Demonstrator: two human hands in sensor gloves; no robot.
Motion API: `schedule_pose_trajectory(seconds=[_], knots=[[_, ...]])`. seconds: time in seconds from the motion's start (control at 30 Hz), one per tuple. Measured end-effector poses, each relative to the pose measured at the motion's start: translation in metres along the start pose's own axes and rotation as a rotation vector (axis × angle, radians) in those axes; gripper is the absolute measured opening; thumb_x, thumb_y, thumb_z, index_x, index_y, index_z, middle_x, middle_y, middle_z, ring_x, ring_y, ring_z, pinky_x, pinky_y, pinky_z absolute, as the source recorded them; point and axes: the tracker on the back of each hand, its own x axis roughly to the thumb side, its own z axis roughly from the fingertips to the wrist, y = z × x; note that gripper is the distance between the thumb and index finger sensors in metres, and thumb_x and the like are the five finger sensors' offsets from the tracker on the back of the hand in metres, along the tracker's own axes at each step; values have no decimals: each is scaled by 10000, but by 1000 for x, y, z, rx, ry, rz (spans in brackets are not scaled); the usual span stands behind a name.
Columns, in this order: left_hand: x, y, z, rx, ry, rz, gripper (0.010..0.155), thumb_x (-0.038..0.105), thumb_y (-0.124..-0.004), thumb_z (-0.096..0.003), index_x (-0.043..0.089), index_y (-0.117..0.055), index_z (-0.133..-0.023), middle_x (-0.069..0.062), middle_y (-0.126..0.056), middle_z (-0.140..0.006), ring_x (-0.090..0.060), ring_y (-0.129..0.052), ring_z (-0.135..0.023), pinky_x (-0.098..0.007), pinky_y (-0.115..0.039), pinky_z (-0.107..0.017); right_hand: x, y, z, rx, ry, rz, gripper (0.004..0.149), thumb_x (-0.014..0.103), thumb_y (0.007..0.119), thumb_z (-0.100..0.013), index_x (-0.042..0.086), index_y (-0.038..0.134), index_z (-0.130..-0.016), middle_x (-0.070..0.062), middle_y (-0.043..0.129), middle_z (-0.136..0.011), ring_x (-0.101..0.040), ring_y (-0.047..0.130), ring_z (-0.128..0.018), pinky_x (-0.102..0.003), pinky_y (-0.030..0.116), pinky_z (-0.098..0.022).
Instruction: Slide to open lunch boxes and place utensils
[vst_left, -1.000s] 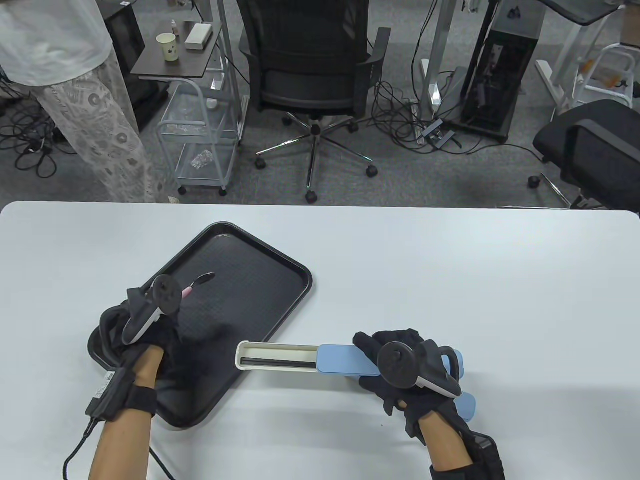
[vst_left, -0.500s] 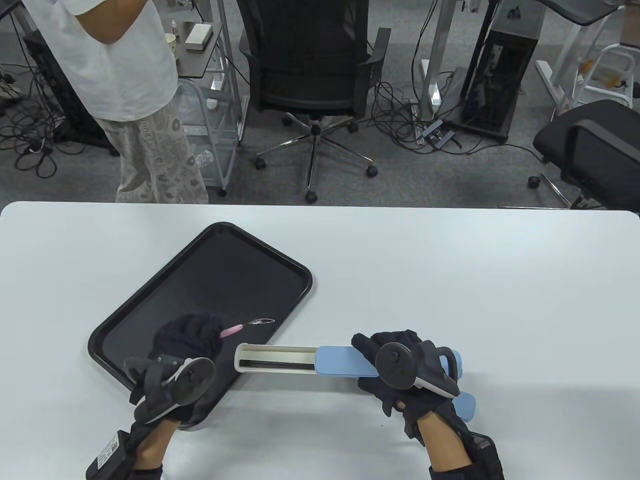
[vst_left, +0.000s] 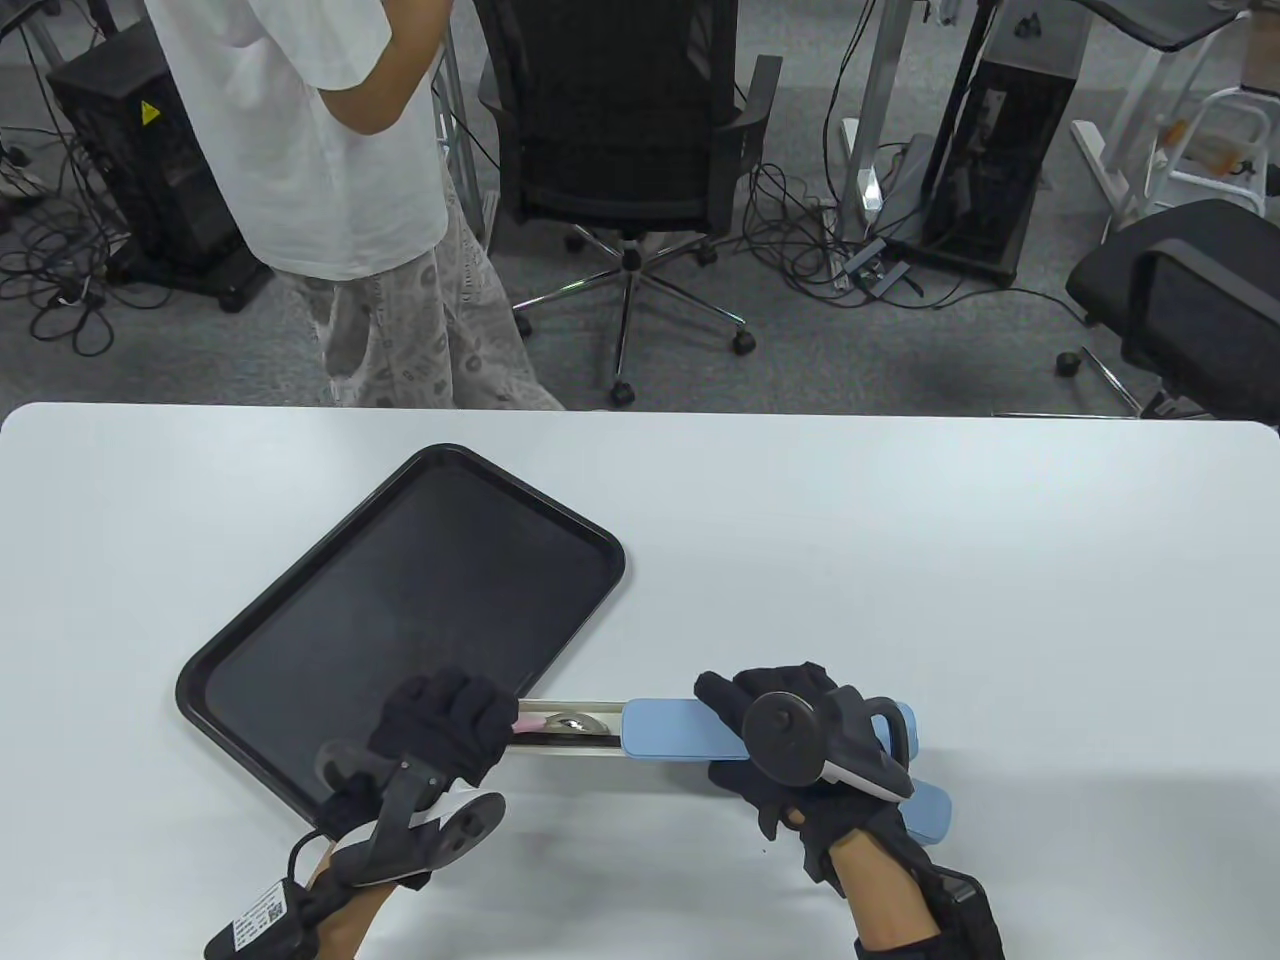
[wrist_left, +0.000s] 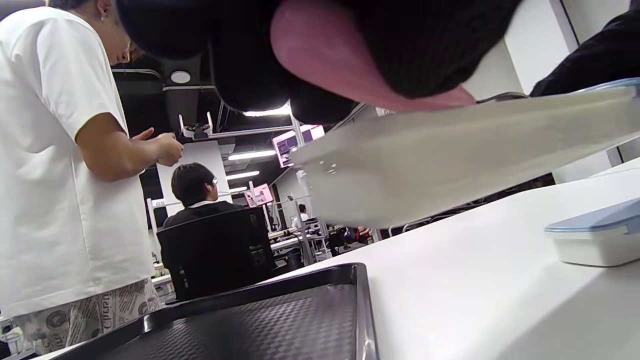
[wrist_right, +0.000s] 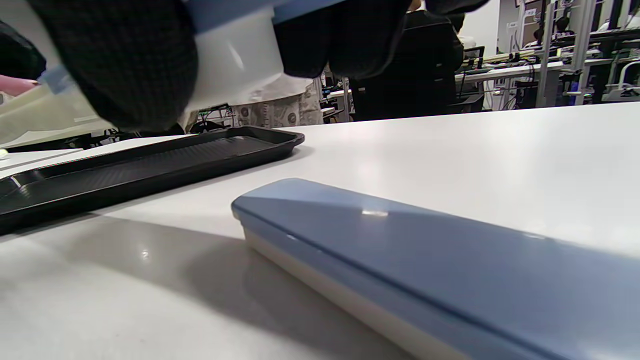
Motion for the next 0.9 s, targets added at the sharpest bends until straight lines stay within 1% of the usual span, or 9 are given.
schedule_pose_trajectory(seconds=[0.1, 0.23, 0.43, 0.7, 0.73, 0.77, 0.83, 0.9], knots=[[4, -1, 0, -27, -9, 34, 458, 424, -819, -388, 335, -744, -831, 29, -830, -907, -271, -811, -865, -535, -628, -645, 7, 2, -1, 13, -17, 12, 769, 485, 899, -423, 362, 488, -1060, -91, 580, -1046, -384, 610, -990, -657, 388, -754], [6, -6, 0, -80, -41, 131, 440, 421, -846, -382, 366, -773, -813, 23, -833, -904, -277, -806, -865, -540, -619, -648, 16, 4, -1, 25, -41, 29, 768, 483, 903, -420, 363, 493, -1058, -88, 581, -1047, -380, 612, -993, -658, 388, -756], [13, -5, -1, -72, -63, 172, 438, 422, -845, -380, 372, -788, -812, 19, -840, -895, -280, -811, -854, -544, -618, -644, 24, 8, -2, 49, -63, 16, 767, 487, 900, -422, 361, 494, -1060, -82, 581, -1051, -378, 612, -998, -658, 394, -759], [13, -5, -2, -87, -41, 202, 440, 437, -805, -396, 377, -799, -832, 13, -813, -931, -289, -786, -876, -547, -602, -651, 25, 8, -2, 62, -59, 3, 763, 495, 893, -425, 364, 492, -1060, -81, 583, -1052, -376, 623, -995, -654, 407, -760], [12, -5, -2, -92, -33, 202, 444, 448, -770, -408, 378, -792, -846, 12, -804, -945, -293, -778, -884, -547, -596, -653, 24, 8, -2, 61, -56, -2, 763, 497, 890, -424, 365, 491, -1060, -80, 583, -1052, -376, 621, -995, -654, 409, -759], [10, -5, -2, -95, -19, 202, 447, 443, -710, -430, 375, -780, -866, 12, -791, -963, -295, -765, -896, -546, -590, -657, 23, 8, -2, 60, -52, -7, 762, 500, 885, -427, 365, 487, -1062, -81, 582, -1053, -375, 622, -995, -654, 415, -758], [5, -3, -3, -108, 34, 205, 469, 412, -689, -442, 364, -758, -903, 8, -754, -998, -301, -728, -923, -548, -566, -669, 20, 8, -2, 59, -51, -9, 761, 503, 883, -426, 367, 486, -1061, -80, 582, -1052, -375, 623, -994, -653, 418, -757], [-8, -1, -2, -104, 94, 200, 496, 419, -665, -446, 350, -716, -935, 15, -740, -1007, -297, -717, -931, -543, -558, -676, 19, 7, -2, 60, -50, -31, 762, 502, 884, -426, 366, 487, -1061, -84, 581, -1052, -378, 624, -992, -653, 419, -755]])
